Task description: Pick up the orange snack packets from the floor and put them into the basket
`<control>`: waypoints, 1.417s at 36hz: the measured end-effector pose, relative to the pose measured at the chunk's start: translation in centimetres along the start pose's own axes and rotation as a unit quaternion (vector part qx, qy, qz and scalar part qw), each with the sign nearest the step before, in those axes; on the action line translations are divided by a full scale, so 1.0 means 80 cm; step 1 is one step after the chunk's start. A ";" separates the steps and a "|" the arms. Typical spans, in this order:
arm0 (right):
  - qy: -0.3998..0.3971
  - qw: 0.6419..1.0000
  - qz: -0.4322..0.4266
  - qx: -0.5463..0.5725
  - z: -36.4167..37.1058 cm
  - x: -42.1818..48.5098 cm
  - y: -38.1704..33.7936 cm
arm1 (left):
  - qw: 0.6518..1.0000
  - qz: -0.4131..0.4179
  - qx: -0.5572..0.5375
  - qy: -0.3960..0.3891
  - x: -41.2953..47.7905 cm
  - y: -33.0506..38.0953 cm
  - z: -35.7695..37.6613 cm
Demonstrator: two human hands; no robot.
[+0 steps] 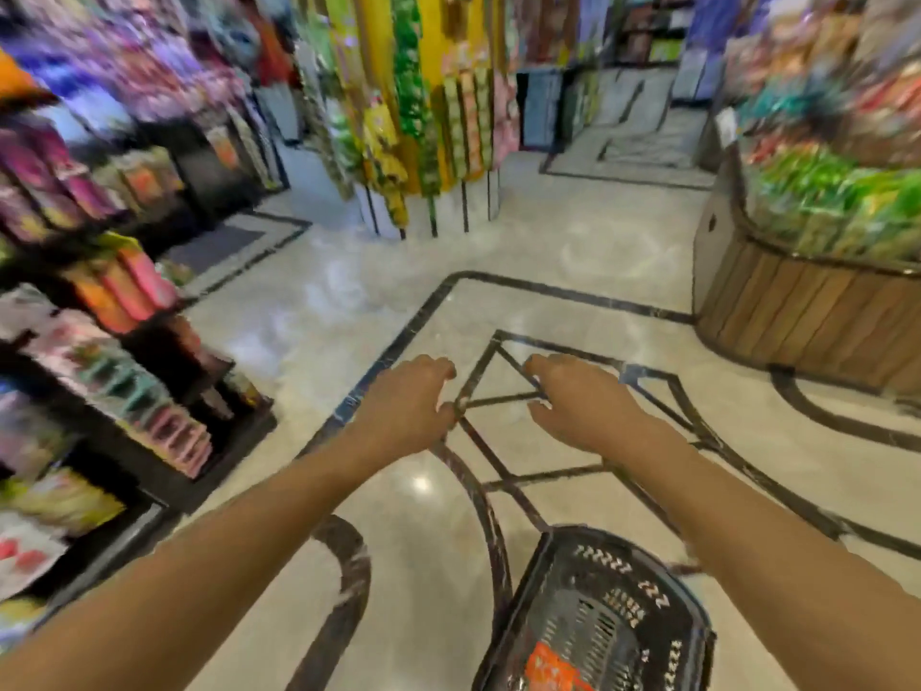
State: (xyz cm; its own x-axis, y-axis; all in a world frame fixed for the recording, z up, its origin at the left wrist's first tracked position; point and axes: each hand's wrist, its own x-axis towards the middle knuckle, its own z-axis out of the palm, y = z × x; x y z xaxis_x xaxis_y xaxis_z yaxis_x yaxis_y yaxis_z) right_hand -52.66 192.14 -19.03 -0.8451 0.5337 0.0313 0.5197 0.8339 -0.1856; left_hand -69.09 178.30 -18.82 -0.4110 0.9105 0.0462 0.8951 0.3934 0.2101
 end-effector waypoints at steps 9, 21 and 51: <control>0.056 0.970 -0.237 0.002 -0.133 -0.003 -0.260 | 0.975 -0.171 0.053 0.131 -0.216 -0.076 -0.203; 0.035 0.872 -0.488 -0.002 -0.120 -0.137 -0.632 | 0.887 -0.420 0.098 0.167 -0.612 -0.186 -0.291; -0.061 0.662 -0.747 0.006 0.064 -0.550 -1.354 | 0.673 -0.716 0.058 0.178 -1.369 -0.397 -0.315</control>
State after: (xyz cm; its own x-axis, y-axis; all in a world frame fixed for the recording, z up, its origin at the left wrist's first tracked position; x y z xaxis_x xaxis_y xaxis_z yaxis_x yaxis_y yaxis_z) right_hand -72.39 77.63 -5.34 -0.4193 -0.9012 0.1098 -0.9078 0.4170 -0.0444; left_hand -56.88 62.83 -5.94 -0.8630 -0.4924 0.1131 -0.4633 0.8606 0.2114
